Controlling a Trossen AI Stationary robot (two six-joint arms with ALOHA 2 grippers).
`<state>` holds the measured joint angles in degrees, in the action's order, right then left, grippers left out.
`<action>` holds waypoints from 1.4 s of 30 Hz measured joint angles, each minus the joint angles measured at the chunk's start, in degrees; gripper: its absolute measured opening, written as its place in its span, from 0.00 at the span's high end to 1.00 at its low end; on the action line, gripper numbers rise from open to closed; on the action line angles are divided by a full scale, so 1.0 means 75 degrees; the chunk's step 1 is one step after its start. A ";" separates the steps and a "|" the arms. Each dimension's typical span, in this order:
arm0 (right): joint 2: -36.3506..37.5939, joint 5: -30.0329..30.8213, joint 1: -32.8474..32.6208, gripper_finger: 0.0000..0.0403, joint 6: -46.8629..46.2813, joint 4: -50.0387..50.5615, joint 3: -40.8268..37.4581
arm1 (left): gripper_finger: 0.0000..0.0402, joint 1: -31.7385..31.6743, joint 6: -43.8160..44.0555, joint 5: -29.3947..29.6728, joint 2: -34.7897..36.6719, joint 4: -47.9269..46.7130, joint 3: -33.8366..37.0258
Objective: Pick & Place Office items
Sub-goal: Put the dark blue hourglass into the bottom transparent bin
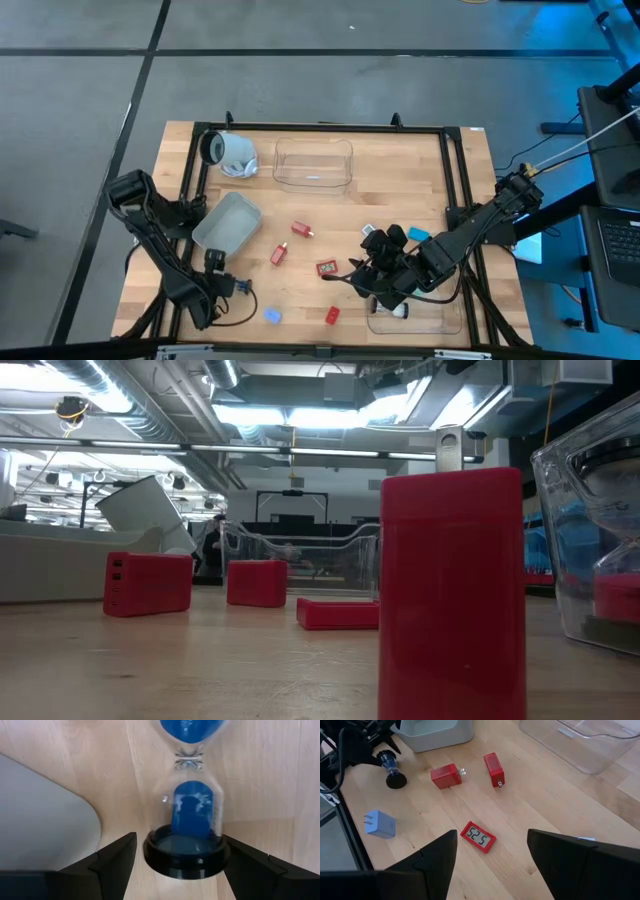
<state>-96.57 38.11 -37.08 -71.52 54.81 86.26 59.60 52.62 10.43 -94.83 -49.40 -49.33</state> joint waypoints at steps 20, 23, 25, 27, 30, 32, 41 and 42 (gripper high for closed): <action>0.0000 0.0000 0.0020 0.39 0.0002 0.0000 0.0000 | 0.36 -0.0123 0.0162 -0.0338 -0.0052 0.0203 -0.0346; 0.0000 -0.0001 0.0020 0.39 0.0002 -0.0003 0.0000 | 0.42 -0.0179 0.0297 -0.0354 -0.0052 0.0227 -0.0343; 0.0000 0.0000 0.0018 0.39 0.0002 -0.0003 0.0000 | 0.46 -0.0216 0.0364 -0.0352 -0.0048 0.0227 -0.0343; 0.0000 0.0000 0.0020 0.39 0.0002 -0.0003 0.0000 | 0.47 -0.0229 0.0467 -0.0352 -0.0047 0.0227 -0.0343; 0.0000 -0.0001 0.0020 0.39 0.0002 -0.0012 0.0000 | 0.47 -0.0229 0.0646 -0.0352 -0.0047 0.0226 -0.0371; 0.0000 -0.0001 0.0020 0.39 0.0002 -0.0079 0.0000 | 0.47 -0.0229 0.0854 -0.0352 -0.0047 0.0203 -0.0446; 0.0000 -0.0004 0.0020 0.39 0.0329 -0.1053 -0.0003 | 0.46 -0.0229 0.1227 0.0266 -0.0047 -0.0916 -0.1390; 0.0000 -0.0004 0.0020 0.39 0.0619 -0.1281 -0.0003 | 0.46 -0.0237 0.1227 0.0438 -0.0047 -0.1061 -0.1536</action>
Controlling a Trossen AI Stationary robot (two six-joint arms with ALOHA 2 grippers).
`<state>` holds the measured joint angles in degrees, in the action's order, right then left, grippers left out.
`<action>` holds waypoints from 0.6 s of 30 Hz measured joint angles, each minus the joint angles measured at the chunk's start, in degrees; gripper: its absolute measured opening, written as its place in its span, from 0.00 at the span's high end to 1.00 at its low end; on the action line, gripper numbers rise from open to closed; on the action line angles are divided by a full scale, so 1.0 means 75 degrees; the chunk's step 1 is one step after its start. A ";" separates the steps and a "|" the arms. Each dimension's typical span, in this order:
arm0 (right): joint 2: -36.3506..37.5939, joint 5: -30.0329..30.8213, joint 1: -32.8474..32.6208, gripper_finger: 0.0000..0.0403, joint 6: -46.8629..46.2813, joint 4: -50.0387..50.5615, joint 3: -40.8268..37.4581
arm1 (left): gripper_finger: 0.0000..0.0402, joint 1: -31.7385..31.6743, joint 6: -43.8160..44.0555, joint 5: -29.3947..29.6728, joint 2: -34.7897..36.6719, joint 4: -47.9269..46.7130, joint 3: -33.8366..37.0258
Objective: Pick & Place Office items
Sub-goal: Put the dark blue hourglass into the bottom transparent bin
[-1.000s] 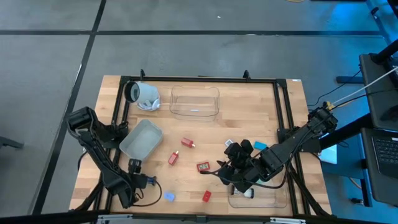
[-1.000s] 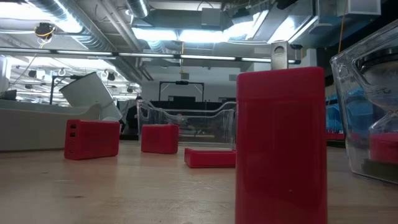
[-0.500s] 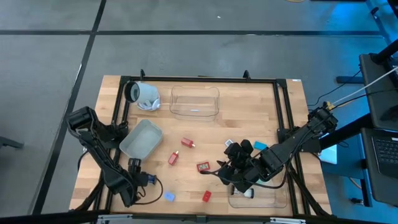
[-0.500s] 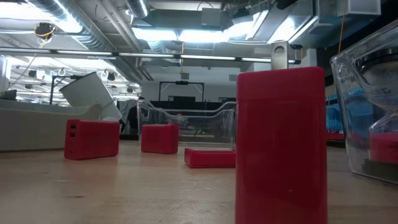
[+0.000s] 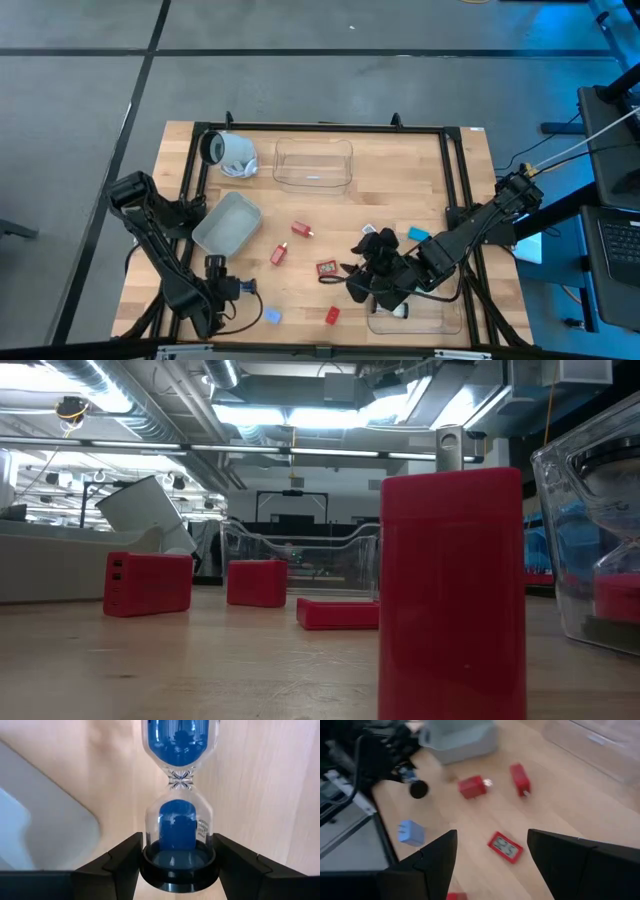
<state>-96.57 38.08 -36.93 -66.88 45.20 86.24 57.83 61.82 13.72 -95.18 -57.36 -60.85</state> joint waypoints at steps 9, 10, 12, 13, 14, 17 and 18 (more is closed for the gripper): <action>-0.0052 0.0210 -0.0003 0.39 0.4200 -0.3036 0.0000 | 0.46 -0.0526 -0.0891 0.1932 0.0000 -0.0275 -0.1345; -0.0082 0.0247 -0.0002 0.39 0.4589 -0.3312 0.0000 | 0.46 -0.0609 -0.1091 0.2227 0.0000 -0.0267 -0.1501; -0.0164 0.0205 0.0006 0.39 0.5178 -0.3784 0.0000 | 0.46 -0.0809 -0.1549 0.2745 0.0002 -0.0247 -0.1804; -0.0200 0.0180 0.0012 0.38 0.5381 -0.3949 0.0000 | 0.46 -0.0917 -0.1796 0.2919 0.0003 -0.0188 -0.1937; -0.0228 0.0121 0.0015 0.37 0.5512 -0.4036 0.0000 | 0.46 -0.1031 -0.2058 0.3029 0.0003 -0.0115 -0.2075; -0.0386 -0.0264 0.0052 0.32 0.5612 -0.4238 0.0000 | 0.46 -0.1394 -0.2781 0.3174 0.0006 0.0235 -0.2441; -0.0441 -0.0336 0.0055 0.30 0.5658 -0.4286 0.0000 | 0.46 -0.1517 -0.3013 0.3181 0.0009 0.0407 -0.2508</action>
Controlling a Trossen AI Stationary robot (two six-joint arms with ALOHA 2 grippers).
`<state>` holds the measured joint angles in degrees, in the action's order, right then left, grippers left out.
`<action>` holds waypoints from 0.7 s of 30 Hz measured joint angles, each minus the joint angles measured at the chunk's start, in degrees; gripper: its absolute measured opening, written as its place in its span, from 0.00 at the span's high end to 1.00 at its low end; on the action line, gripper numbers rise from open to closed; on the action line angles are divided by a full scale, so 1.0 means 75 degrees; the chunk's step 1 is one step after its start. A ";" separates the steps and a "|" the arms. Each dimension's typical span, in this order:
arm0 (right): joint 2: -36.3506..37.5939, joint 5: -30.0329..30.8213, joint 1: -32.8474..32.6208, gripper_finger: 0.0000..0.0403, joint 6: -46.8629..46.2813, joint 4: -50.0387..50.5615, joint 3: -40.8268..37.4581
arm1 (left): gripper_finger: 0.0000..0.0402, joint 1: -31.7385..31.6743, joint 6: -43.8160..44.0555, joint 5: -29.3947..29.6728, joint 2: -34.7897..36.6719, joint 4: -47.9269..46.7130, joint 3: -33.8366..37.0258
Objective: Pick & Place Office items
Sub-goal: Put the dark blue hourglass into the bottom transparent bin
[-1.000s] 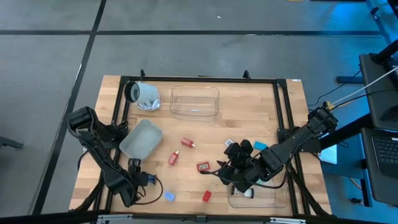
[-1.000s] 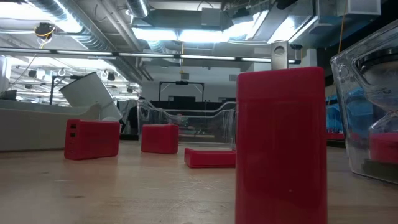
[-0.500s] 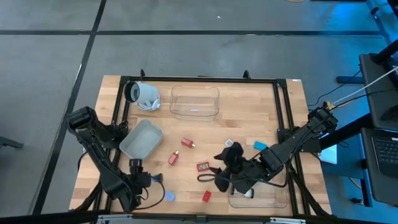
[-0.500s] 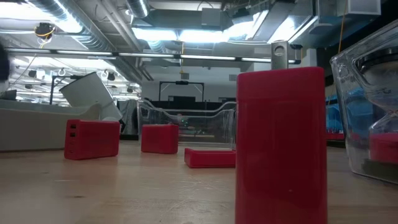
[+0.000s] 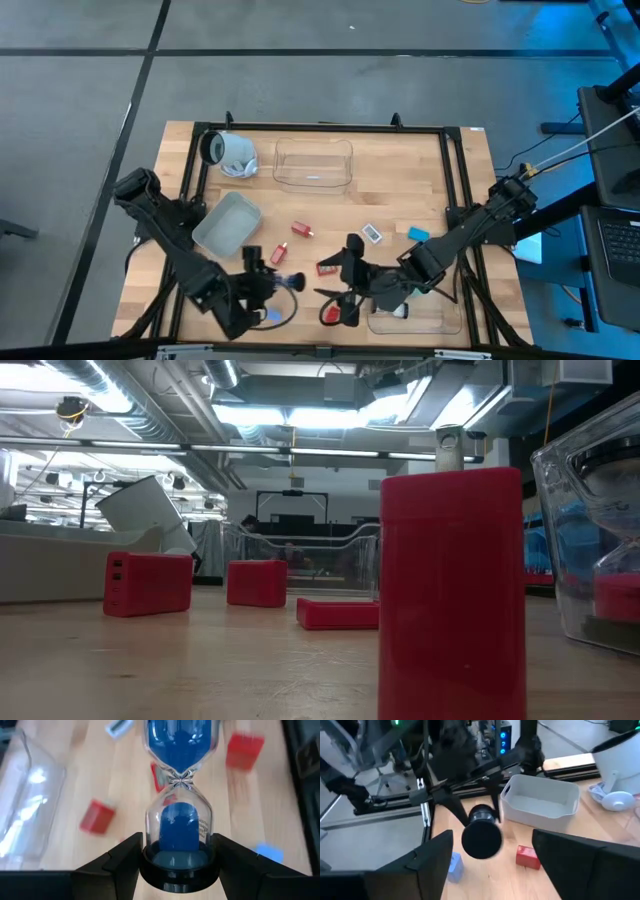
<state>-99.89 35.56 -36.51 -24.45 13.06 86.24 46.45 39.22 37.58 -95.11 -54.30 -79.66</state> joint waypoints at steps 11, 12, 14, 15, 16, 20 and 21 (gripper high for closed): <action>-0.0343 -0.0090 0.0003 0.18 0.0933 -0.0204 -0.0005 | 0.46 -0.0759 -0.1430 -0.0547 0.0003 0.1269 -0.0081; -0.0343 -0.0090 0.0003 0.18 0.0953 -0.0204 -0.0006 | 0.46 -0.0793 -0.1507 -0.0550 0.0003 0.1325 -0.0081; -0.0343 -0.0134 0.0013 0.18 0.0953 -0.0211 -0.0006 | 0.46 -0.0861 -0.1672 -0.0550 0.0003 0.1429 -0.0081; -0.0343 -0.0260 0.0035 0.18 0.0947 -0.0230 -0.0006 | 0.46 -0.0900 -0.1749 -0.0541 0.0003 0.1490 -0.0081; -0.0343 -0.0426 0.0062 0.18 0.0940 -0.0226 -0.0003 | 0.46 -0.0937 -0.1827 -0.0523 0.0003 0.1551 -0.0081; -0.0343 -0.0573 0.0175 0.18 0.0783 -0.0225 -0.0004 | 0.46 -0.1059 -0.2246 -0.0570 0.0003 0.1938 -0.0081; -0.0343 -0.0517 0.0194 0.18 0.0780 -0.0220 -0.0006 | 0.46 -0.1075 -0.2345 -0.0565 0.0003 0.2025 -0.0081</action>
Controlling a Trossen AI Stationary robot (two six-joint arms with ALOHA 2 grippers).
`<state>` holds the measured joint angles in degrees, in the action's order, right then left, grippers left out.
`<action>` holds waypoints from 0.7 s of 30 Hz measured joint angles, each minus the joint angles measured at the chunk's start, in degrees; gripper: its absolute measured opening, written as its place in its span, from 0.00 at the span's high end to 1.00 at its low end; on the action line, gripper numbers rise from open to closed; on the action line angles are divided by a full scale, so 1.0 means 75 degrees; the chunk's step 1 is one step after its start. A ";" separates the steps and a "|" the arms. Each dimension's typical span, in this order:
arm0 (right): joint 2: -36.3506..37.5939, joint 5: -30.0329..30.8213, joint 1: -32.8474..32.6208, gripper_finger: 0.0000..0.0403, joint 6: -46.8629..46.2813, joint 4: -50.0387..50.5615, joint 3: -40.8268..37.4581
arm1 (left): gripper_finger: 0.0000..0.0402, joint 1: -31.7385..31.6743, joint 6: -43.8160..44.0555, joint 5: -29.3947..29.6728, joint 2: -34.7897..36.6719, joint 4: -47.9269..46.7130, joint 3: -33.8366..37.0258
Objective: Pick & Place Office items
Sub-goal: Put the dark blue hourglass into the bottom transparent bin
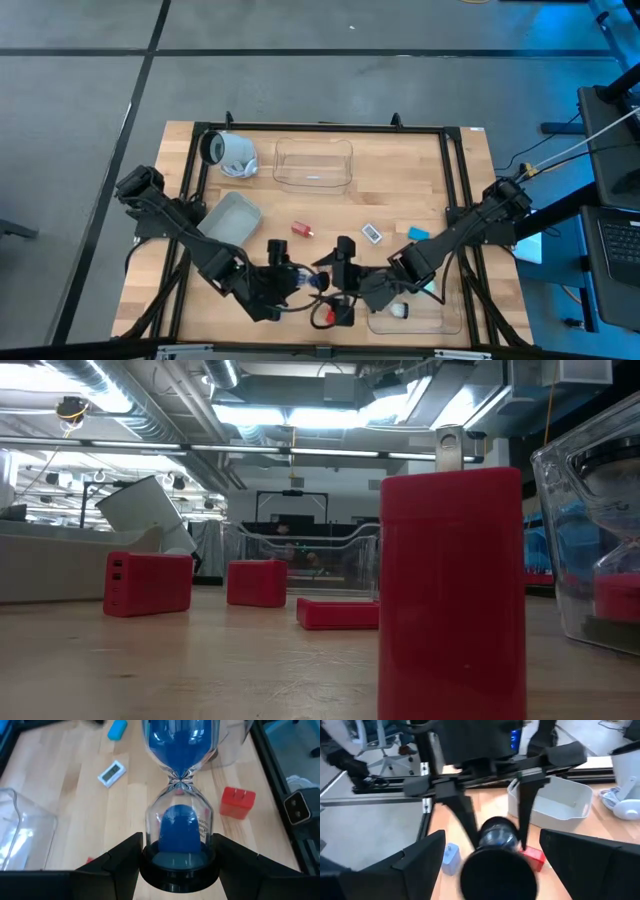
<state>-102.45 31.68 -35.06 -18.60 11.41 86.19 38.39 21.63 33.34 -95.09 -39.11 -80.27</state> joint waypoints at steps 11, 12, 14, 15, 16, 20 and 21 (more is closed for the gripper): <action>0.0003 -0.0053 0.0063 0.19 -0.0040 0.0019 0.0001 | 0.46 0.0003 -0.0611 0.0278 0.0000 0.0566 -0.0003; 0.0003 -0.0055 0.0063 0.20 -0.0050 0.0019 0.0003 | 0.46 0.0008 -0.0644 0.0311 0.0000 0.0576 -0.0003; 0.0003 -0.0148 0.0063 0.21 -0.0230 0.0019 0.0003 | 0.46 0.0009 -0.0654 0.0401 0.0000 0.0595 -0.0003; 0.0003 -0.0199 0.0063 0.23 -0.0354 0.0025 0.0003 | 0.46 0.0009 -0.0654 0.0409 0.0000 0.0601 -0.0003; 0.0003 -0.0256 0.0063 0.24 -0.0482 0.0030 0.0003 | 0.46 0.0009 -0.0654 0.0411 0.0000 0.0608 -0.0003; 0.0003 -0.0350 0.0063 0.33 -0.0907 0.0074 0.0003 | 0.46 0.0009 -0.0654 0.0442 0.0000 0.0638 -0.0003; 0.0003 -0.0350 0.0063 0.36 -0.1067 0.0074 0.0003 | 0.46 0.0009 -0.0649 0.0475 0.0000 0.0638 -0.0003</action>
<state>-102.43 29.06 -34.59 -26.60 11.97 86.21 38.46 16.76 36.91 -95.09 -34.33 -80.29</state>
